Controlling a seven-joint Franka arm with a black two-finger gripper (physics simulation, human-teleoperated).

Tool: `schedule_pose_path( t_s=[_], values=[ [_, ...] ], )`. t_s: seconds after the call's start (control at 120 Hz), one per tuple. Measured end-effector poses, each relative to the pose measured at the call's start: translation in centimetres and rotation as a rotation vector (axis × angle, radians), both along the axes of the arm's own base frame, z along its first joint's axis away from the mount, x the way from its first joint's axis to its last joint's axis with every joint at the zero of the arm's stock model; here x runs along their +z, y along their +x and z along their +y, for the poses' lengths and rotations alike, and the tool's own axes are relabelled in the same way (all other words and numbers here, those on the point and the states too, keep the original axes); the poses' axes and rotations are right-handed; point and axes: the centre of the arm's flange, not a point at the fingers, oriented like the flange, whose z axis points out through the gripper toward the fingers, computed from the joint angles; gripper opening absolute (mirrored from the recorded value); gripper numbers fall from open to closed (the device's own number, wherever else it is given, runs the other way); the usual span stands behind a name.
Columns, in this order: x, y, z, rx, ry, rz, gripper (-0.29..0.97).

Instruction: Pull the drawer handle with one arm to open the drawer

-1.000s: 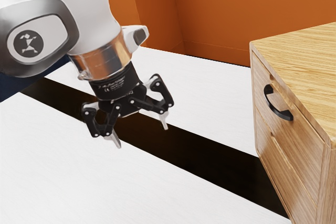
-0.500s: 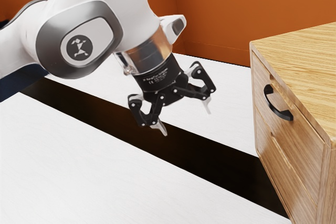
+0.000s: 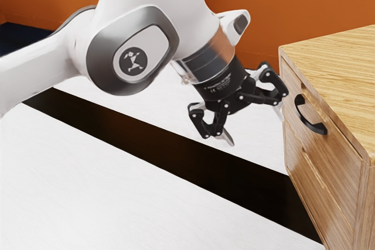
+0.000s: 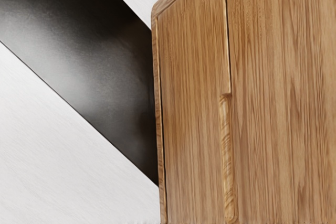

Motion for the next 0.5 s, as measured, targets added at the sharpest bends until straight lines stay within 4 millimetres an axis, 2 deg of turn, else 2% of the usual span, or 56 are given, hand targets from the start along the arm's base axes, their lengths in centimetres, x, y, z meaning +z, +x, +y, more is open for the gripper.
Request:
schedule_pose_path(
  t_s=[0.275,0.5],
  values=[
    [0.9,0.3,-2.2,-0.037,-0.026,-0.058,0.68],
    [0.6,0.5,-3.3,-0.056,-0.032,-0.069,0.68]
  ],
)
